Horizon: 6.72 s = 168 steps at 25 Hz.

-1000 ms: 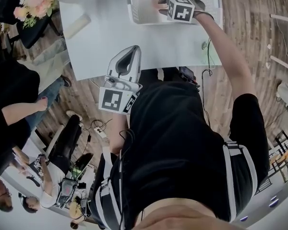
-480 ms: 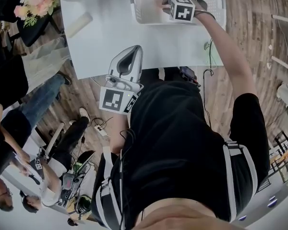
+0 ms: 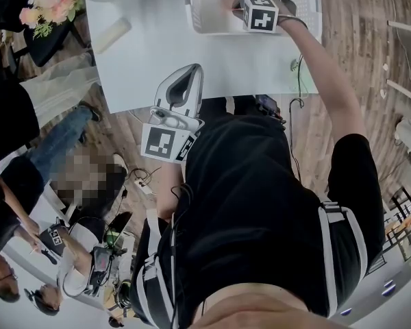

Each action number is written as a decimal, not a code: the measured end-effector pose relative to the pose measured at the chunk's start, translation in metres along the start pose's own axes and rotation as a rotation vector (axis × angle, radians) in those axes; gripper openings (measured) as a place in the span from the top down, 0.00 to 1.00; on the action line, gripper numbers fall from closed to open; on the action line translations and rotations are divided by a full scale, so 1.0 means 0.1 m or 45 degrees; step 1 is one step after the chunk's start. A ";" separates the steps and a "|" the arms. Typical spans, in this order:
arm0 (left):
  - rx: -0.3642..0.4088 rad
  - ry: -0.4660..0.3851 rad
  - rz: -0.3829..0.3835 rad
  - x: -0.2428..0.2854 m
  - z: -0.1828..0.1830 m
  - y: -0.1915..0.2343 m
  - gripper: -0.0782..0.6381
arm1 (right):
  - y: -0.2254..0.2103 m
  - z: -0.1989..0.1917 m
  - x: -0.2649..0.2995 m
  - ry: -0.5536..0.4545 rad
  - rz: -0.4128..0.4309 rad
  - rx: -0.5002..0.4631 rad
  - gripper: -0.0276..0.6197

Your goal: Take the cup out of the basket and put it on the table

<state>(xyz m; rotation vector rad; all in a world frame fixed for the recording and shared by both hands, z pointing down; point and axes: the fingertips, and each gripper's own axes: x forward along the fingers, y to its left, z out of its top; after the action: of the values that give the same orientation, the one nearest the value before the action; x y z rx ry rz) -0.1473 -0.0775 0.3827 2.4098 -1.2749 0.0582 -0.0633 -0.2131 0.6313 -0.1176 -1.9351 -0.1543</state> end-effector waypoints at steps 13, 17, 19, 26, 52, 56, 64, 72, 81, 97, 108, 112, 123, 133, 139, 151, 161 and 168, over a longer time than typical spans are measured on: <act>0.016 -0.013 -0.037 0.01 -0.01 -0.10 0.86 | -0.11 0.33 -0.64 -0.082 -0.126 -0.091 0.91; 0.044 -0.022 -0.059 0.01 0.03 -0.22 0.86 | -0.06 0.46 -1.00 -0.102 -0.176 -0.124 0.91; 0.056 -0.027 -0.069 0.01 0.05 -0.26 0.86 | -0.03 0.52 -1.17 -0.102 -0.195 -0.131 0.91; 0.080 -0.021 -0.109 -0.02 0.01 -0.40 0.86 | 0.27 0.71 -1.81 -0.136 -0.228 -0.153 0.91; 0.216 0.018 -0.136 0.04 -0.11 -0.64 0.86 | 1.73 0.84 -1.86 -0.245 -0.100 -0.130 0.91; 0.220 0.021 -0.128 0.03 -0.11 -0.61 0.86 | 1.83 0.81 -1.63 -0.225 -0.082 -0.092 0.91; 0.207 0.016 -0.098 -0.03 -0.13 -0.56 0.86 | 1.95 0.60 -0.90 -0.090 -0.086 -0.074 0.91; 0.198 0.028 -0.078 -0.06 -0.17 -0.47 0.86 | 2.07 0.49 -0.22 -0.036 -0.079 -0.029 0.91; 0.186 0.040 -0.067 -0.09 -0.21 -0.35 0.86 | 2.10 0.43 0.08 -0.028 -0.057 0.038 0.90; 0.207 0.048 -0.082 -0.06 -0.21 -0.36 0.86 | 2.10 0.54 -0.09 -0.115 -0.055 0.051 0.76; 0.284 0.102 -0.084 -0.03 -0.24 -0.39 0.86 | 2.01 0.58 -0.27 -0.163 -0.098 0.090 0.76; 0.279 0.091 -0.087 -0.01 -0.23 -0.40 0.86 | 2.03 0.58 -0.26 -0.162 -0.087 0.080 0.76; 0.250 0.030 -0.104 0.01 -0.15 -0.42 0.86 | 2.01 0.60 -0.29 -0.172 -0.091 0.084 0.76; 0.240 0.025 -0.105 0.03 -0.18 -0.35 0.86 | 1.97 0.68 -0.46 -0.193 -0.109 0.084 0.76; 0.222 0.027 -0.102 0.04 -0.22 -0.27 0.86 | 1.76 0.79 -0.88 -0.233 -0.171 0.061 0.76; 0.206 0.015 -0.103 0.04 -0.20 -0.20 0.86 | 1.15 0.90 -1.68 -0.290 -0.295 0.044 0.76; 0.220 0.036 -0.114 0.08 -0.17 -0.30 0.86 | 0.25 0.55 -1.97 -0.255 -0.476 0.161 0.76; 0.211 0.051 -0.114 0.13 -0.15 -0.32 0.86 | -0.15 0.22 -1.64 -0.132 -0.473 0.181 0.76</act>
<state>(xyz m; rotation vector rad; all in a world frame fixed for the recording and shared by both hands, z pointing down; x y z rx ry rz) -0.1117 -0.0664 0.3890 2.5888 -1.1848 0.1924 -0.0267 -0.2254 0.4701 0.3365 -2.0494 -0.2599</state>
